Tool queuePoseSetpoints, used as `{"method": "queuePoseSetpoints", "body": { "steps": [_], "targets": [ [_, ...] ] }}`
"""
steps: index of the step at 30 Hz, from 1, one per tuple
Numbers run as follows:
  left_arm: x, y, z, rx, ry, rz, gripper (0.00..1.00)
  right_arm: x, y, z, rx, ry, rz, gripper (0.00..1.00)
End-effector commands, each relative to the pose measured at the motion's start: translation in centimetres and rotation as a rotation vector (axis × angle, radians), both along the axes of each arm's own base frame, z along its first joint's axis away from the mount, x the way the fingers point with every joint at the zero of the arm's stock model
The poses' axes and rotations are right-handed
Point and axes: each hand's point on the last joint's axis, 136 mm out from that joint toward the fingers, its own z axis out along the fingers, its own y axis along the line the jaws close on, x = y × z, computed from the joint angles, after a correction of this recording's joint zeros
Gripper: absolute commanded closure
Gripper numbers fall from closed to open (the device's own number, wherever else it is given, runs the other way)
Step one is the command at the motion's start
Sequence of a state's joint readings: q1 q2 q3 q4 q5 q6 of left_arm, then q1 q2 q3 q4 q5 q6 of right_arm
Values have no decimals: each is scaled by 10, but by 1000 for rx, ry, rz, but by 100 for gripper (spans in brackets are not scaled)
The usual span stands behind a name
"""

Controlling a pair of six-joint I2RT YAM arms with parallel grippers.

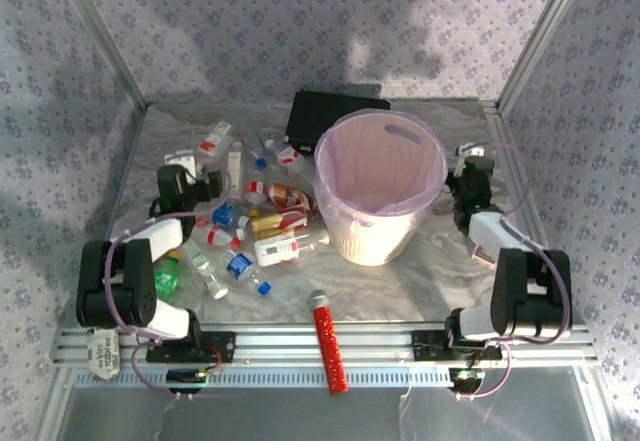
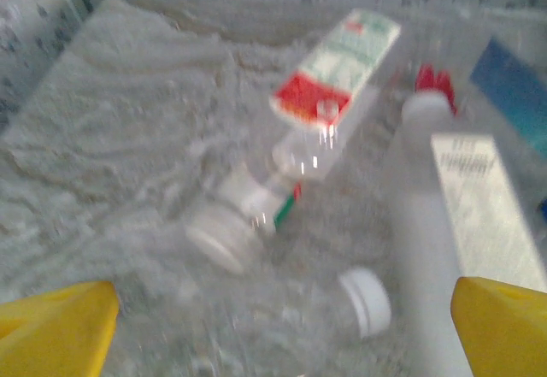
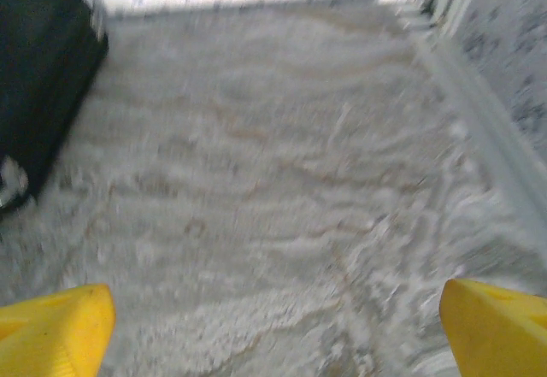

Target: Put the plastic bottles in the bin

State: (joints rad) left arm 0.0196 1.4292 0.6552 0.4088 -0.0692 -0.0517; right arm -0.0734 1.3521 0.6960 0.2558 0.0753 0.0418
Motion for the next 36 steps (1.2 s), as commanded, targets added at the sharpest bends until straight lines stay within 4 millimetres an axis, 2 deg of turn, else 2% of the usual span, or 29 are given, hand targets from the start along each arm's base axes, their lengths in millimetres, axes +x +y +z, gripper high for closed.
{"method": "queuePoseSetpoints", "body": {
  "steps": [1, 4, 7, 13, 16, 19, 23, 26, 32, 34, 36],
  "targets": [
    [6, 6, 25, -16, 67, 42, 0, -37, -18, -25, 96, 187, -132, 1],
    [30, 3, 35, -32, 150, 15, 0, -56, -30, -27, 170, 264, -220, 1],
    [57, -5, 29, -73, 246, -46, 0, -73, -26, -29, 253, 319, -241, 1],
    [110, -14, -1, -87, 385, -138, 0, -105, -18, -17, 314, 400, -230, 1],
    [125, -20, -19, -107, 445, -175, 2, -120, -7, -7, 341, 428, -181, 1],
    [129, -21, -32, -110, 474, -191, 2, -132, 5, 10, 388, 425, -133, 1],
    [125, -31, -49, -138, 528, -250, 2, -132, 16, 47, 436, 339, -77, 1],
    [124, -30, -59, -131, 549, -250, 3, -132, 21, 73, 446, 297, -44, 2],
    [126, -25, -74, -110, 581, -230, 16, -139, 29, 115, 453, 212, 5, 3],
    [126, -23, -78, -98, 588, -224, 18, -143, 31, 126, 455, 191, 10, 3],
    [126, -23, -80, -92, 592, -226, 25, -145, 32, 134, 452, 174, 16, 4]
  ]
}}
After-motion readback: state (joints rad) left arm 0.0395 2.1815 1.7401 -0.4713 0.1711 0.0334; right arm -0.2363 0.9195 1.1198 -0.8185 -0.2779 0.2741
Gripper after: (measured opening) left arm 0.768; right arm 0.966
